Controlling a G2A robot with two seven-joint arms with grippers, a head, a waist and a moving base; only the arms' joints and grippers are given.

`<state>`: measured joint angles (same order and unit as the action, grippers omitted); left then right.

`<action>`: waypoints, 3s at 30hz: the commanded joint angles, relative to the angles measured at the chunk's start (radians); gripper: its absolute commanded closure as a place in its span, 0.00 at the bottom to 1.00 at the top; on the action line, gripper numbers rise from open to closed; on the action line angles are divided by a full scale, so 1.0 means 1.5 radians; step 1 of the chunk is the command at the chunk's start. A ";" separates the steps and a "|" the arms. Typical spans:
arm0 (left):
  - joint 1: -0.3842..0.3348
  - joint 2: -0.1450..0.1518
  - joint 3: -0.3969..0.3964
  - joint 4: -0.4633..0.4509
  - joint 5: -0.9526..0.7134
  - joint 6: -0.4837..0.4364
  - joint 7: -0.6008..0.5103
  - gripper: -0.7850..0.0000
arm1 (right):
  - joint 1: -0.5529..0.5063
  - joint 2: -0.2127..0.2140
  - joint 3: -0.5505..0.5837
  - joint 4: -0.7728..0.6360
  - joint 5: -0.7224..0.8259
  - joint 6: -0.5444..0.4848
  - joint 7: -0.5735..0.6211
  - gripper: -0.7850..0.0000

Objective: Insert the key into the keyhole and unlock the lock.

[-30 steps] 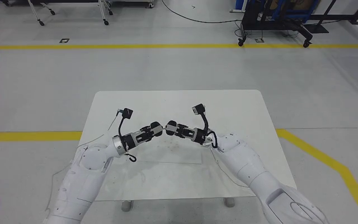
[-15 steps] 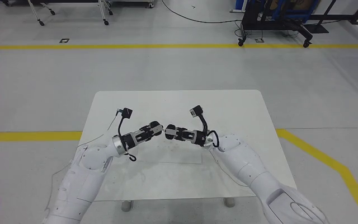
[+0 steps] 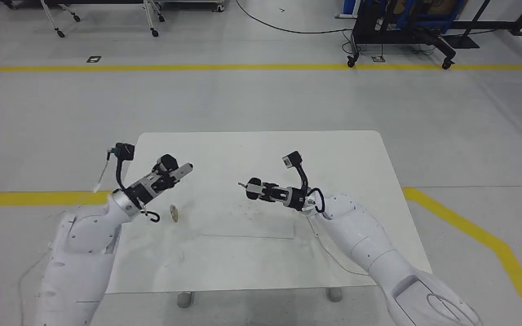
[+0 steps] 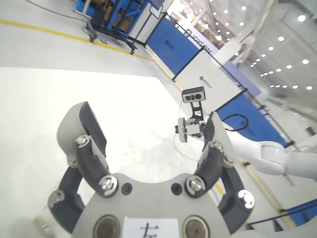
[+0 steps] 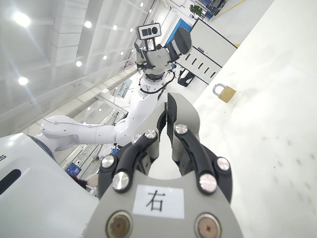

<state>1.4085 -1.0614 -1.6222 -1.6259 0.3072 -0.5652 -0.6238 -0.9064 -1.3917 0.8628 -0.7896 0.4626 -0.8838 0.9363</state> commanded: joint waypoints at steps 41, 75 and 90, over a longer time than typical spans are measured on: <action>0.101 -0.014 0.135 -0.048 0.663 0.292 0.016 1.00 | 0.000 0.000 0.000 0.000 0.000 0.000 0.000 1.00; 0.015 -0.032 0.130 -0.057 0.399 0.218 0.077 1.00 | 0.000 0.000 0.000 0.000 0.000 0.000 0.000 1.00; -0.038 -0.046 0.180 0.010 0.188 0.223 -0.009 1.00 | -0.017 -0.001 0.022 -0.034 0.009 -0.034 -0.088 1.00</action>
<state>1.3688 -1.1266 -1.3574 -1.6444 0.8179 -0.2285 -0.5890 -0.9306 -1.3929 0.8913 -0.8364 0.4763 -0.9194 0.8255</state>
